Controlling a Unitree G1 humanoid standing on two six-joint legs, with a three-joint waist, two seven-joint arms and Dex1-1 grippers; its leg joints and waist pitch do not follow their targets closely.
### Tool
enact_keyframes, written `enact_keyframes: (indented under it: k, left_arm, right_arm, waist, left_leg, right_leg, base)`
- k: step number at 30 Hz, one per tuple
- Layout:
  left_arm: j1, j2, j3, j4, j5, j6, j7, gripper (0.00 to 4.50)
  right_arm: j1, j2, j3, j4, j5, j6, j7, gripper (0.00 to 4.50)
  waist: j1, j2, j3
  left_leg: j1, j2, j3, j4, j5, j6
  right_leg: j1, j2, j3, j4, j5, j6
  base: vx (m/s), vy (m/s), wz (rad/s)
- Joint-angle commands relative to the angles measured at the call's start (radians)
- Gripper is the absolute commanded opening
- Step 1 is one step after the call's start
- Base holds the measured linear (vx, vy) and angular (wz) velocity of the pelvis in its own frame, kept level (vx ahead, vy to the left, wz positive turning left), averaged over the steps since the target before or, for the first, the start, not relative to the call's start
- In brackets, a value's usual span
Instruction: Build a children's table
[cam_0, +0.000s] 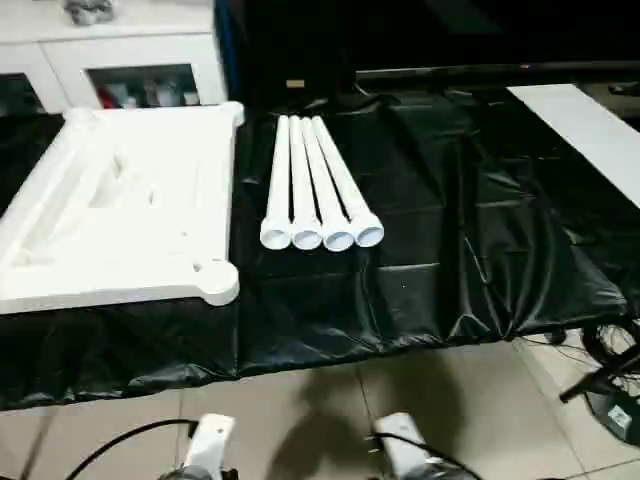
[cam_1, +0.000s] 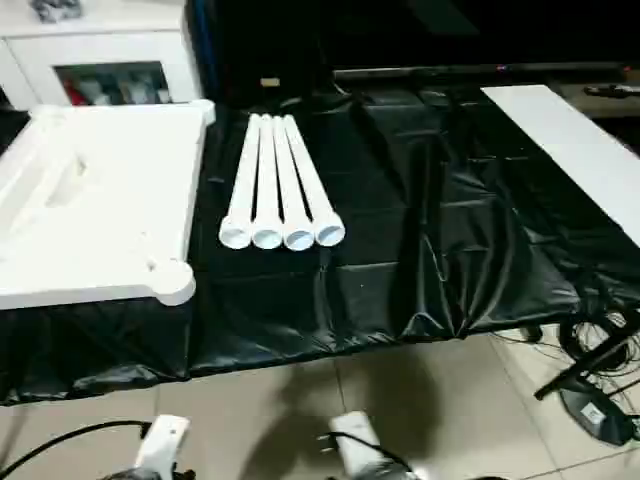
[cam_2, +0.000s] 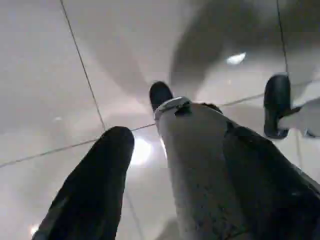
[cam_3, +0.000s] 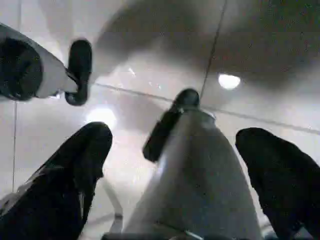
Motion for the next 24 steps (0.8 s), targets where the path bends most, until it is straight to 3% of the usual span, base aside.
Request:
enact_keyframes:
  k: [1, 2, 3, 4, 5, 6, 8, 9, 10, 11, 13, 14, 17, 20, 22, 24]
  left_arm:
    - [0.008, -0.006, 0.023, 0.015, -0.025, 0.0, -0.009, 3.53]
    - [0.005, -0.005, 0.025, 0.012, -0.029, -0.001, -0.009, 3.6]
    - [-0.022, -0.002, 0.053, -0.029, -0.066, -0.036, -0.009, 3.6]
    - [-0.022, -0.002, 0.053, -0.029, -0.066, -0.036, -0.009, 3.6]
    - [-0.033, -0.002, 0.068, -0.048, -0.082, -0.057, -0.01, 3.69]
    - [-0.04, -0.008, 0.091, -0.1, -0.089, -0.132, -0.002, 3.85]
    - [-0.033, -0.016, 0.094, -0.141, -0.086, -0.168, -0.015, 3.98]
    - [-0.026, -0.023, 0.093, -0.157, -0.085, -0.19, -0.012, 3.98]
    - [-0.02, -0.028, 0.093, -0.168, -0.083, -0.205, -0.01, 3.98]
    - [-0.004, -0.029, 0.066, -0.19, -0.049, -0.246, 0.023, 3.98]
    - [0.017, -0.027, 0.039, -0.213, -0.045, -0.223, -0.078, 3.98]
    - [0.035, -0.026, 0.037, -0.229, -0.055, -0.207, -0.123, 3.98]
    - [0.081, -0.012, 0.013, -0.258, -0.038, -0.228, -0.143, 3.98]
    - [0.153, 0.007, -0.051, -0.336, 0.012, -0.293, -0.197, 3.98]
    - [0.192, 0.015, -0.067, -0.388, 0.016, -0.322, -0.233, 3.98]
    - [0.289, 0.037, -0.096, -0.558, -0.014, -0.364, -0.333, 3.98]
  right_arm:
    - [-0.017, -0.01, 0.012, -0.002, -0.024, -0.045, 0.003, 4.5]
    - [-0.019, -0.012, 0.014, -0.002, -0.026, -0.051, 0.004, 4.5]
    - [-0.038, -0.033, 0.004, -0.013, -0.022, -0.105, 0.015, 4.5]
    - [-0.038, -0.033, 0.004, -0.013, -0.022, -0.105, 0.015, 4.5]
    - [-0.046, -0.04, -0.006, -0.018, -0.018, -0.128, 0.017, 4.5]
    - [-0.063, -0.04, 0.018, -0.036, -0.06, -0.164, -0.043, 4.5]
    - [-0.062, -0.031, 0.017, -0.05, -0.057, -0.185, 0.007, 4.5]
    - [-0.059, -0.03, 0.016, -0.056, -0.053, -0.199, 0.039, 4.5]
    - [-0.058, -0.03, 0.016, -0.06, -0.052, -0.208, 0.059, 4.5]
    - [-0.053, -0.032, 0.021, -0.068, -0.049, -0.221, 0.125, 4.5]
    - [-0.043, -0.031, 0.009, -0.077, -0.03, -0.218, 0.218, 4.5]
    - [-0.035, -0.03, 0.007, -0.08, -0.024, -0.206, 0.254, 4.5]
    - [-0.004, -0.032, 0.031, -0.09, -0.041, -0.237, 0.287, 4.5]
    - [0.045, -0.038, 0.088, -0.123, -0.087, -0.314, 0.325, 4.5]
    - [0.07, -0.046, 0.111, -0.156, -0.101, -0.36, 0.338, 4.5]
    - [0.137, -0.068, 0.128, -0.288, -0.081, -0.419, 0.439, 4.5]
  waist:
    - [0.006, -0.007, -0.031]
    - [0.008, -0.002, -0.031]
    - [0.007, -0.014, -0.027]
    - [0.01, -0.008, -0.026]
    - [0.013, -0.007, -0.026]
    - [0.012, -0.023, -0.025]
    - [0.018, -0.019, -0.027]
    - [0.016, -0.034, -0.027]
    - [0.016, -0.03, -0.028]
    - [0.015, -0.036, -0.03]
    - [0.013, -0.041, -0.034]
    - [0.012, -0.041, -0.038]
    - [0.012, -0.042, -0.038]
    - [0.011, -0.033, -0.032]
    - [0.01, -0.035, -0.024]
    - [0.011, -0.034, -0.017]
  left_leg:
    - [0.001, 0.036, -0.003, -0.07, -0.163, 0.078]
    - [0.004, 0.039, -0.003, -0.072, -0.181, 0.072]
    - [0.008, 0.04, 0.0, -0.074, -0.205, 0.065]
    - [0.008, 0.041, -0.002, -0.079, -0.232, 0.048]
    - [0.014, 0.043, 0.001, -0.077, -0.238, 0.039]
    - [0.012, 0.043, 0.003, -0.078, -0.235, 0.039]
    - [0.01, 0.043, 0.002, -0.076, -0.199, 0.035]
    - [0.005, 0.044, 0.004, -0.074, -0.181, 0.047]
    - [0.003, 0.044, 0.004, -0.073, -0.164, 0.055]
    - [0.001, 0.043, 0.005, -0.069, -0.141, 0.064]
    - [-0.001, 0.041, 0.005, -0.062, -0.1, 0.088]
    - [0.002, 0.04, 0.007, -0.056, -0.06, 0.105]
    - [0.005, 0.041, 0.01, -0.052, -0.038, 0.128]
    - [0.006, 0.049, 0.009, -0.059, -0.111, 0.116]
    - [0.006, 0.054, 0.007, -0.07, -0.207, 0.083]
    - [0.004, 0.061, 0.004, -0.079, -0.277, 0.065]
  right_leg:
    - [0.032, -0.062, 0.023, -0.063, 0.058, -0.274]
    - [0.03, -0.064, 0.024, -0.067, 0.027, -0.271]
    - [0.026, -0.06, 0.026, -0.072, -0.009, -0.265]
    - [0.027, -0.063, 0.027, -0.074, -0.053, -0.258]
    - [0.021, -0.061, 0.029, -0.074, -0.049, -0.258]
    - [0.022, -0.06, 0.029, -0.075, -0.047, -0.257]
    - [0.024, -0.063, 0.028, -0.068, -0.014, -0.255]
    - [0.028, -0.062, 0.027, -0.064, 0.019, -0.251]
    - [0.03, -0.061, 0.027, -0.06, 0.052, -0.248]
    - [0.032, -0.058, 0.026, -0.055, 0.096, -0.247]
    - [0.037, -0.057, 0.025, -0.047, 0.17, -0.248]
    - [0.035, -0.056, 0.026, -0.041, 0.229, -0.266]
    - [0.034, -0.054, 0.024, -0.038, 0.3, -0.292]
    - [0.03, -0.058, 0.023, -0.047, 0.216, -0.291]
    - [0.026, -0.059, 0.026, -0.058, 0.093, -0.279]
    - [0.025, -0.062, 0.029, -0.066, 0.006, -0.267]
  base:
    - [0.0, 0.0, 0.0]
    - [0.0, 0.0, 0.0]
    - [0.0, 0.0, 0.0]
    - [0.0, 0.0, 0.0]
    - [0.0, 0.0, 0.0]
    - [0.0, 0.0, 0.0]
    - [0.0, 0.0, 0.0]
    - [0.0, 0.0, 0.0]
    - [0.0, 0.0, 0.0]
    - [0.0, 0.0, 0.0]
    - [0.0, 0.0, 0.0]
    - [0.0, 0.0, 0.0]
    - [0.0, 0.0, 0.0]
    - [0.0, 0.0, 0.0]
    - [0.0, 0.0, 0.0]
    - [0.0, 0.0, 0.0]
